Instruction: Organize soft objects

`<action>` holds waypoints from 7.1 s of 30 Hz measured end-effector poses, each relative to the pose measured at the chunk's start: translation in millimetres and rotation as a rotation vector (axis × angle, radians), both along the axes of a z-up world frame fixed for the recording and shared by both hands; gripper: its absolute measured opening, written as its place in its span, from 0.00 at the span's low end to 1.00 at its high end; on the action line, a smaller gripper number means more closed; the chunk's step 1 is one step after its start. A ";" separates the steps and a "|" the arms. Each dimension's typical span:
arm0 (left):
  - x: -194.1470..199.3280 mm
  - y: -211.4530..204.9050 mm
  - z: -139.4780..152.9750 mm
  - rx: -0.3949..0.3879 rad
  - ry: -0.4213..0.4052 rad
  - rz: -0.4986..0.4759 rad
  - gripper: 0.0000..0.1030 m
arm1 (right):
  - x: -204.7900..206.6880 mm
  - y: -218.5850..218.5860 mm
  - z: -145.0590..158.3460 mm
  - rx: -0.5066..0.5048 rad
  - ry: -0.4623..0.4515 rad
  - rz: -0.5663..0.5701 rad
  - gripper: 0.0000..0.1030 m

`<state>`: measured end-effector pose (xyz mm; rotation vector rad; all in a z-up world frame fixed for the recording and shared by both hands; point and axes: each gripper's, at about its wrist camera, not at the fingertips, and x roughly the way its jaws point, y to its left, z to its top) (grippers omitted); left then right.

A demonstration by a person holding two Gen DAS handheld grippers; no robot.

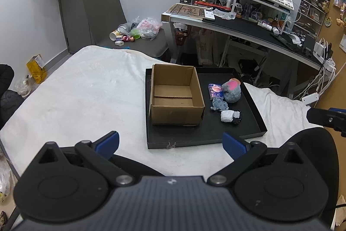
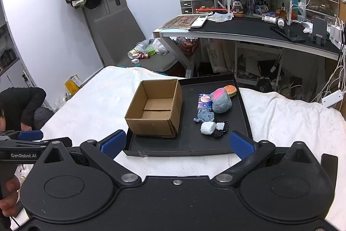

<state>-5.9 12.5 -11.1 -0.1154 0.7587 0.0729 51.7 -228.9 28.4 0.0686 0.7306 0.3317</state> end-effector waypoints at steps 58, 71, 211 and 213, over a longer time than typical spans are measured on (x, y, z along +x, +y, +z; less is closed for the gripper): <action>185.4 63.5 -75.8 -0.130 0.161 0.164 0.95 | 190.1 -13.9 -114.3 -0.009 0.189 -0.150 0.96; 230.3 65.7 -117.0 -0.125 0.234 0.170 0.79 | 250.0 -4.0 -151.9 -0.021 0.272 -0.084 0.87; 287.0 99.8 -184.5 -0.310 0.379 0.188 0.44 | 289.7 132.3 -136.5 -0.181 0.198 0.146 0.49; 286.8 95.5 -181.2 -0.291 0.376 0.188 0.50 | 289.5 119.8 -137.2 -0.177 0.203 0.123 0.49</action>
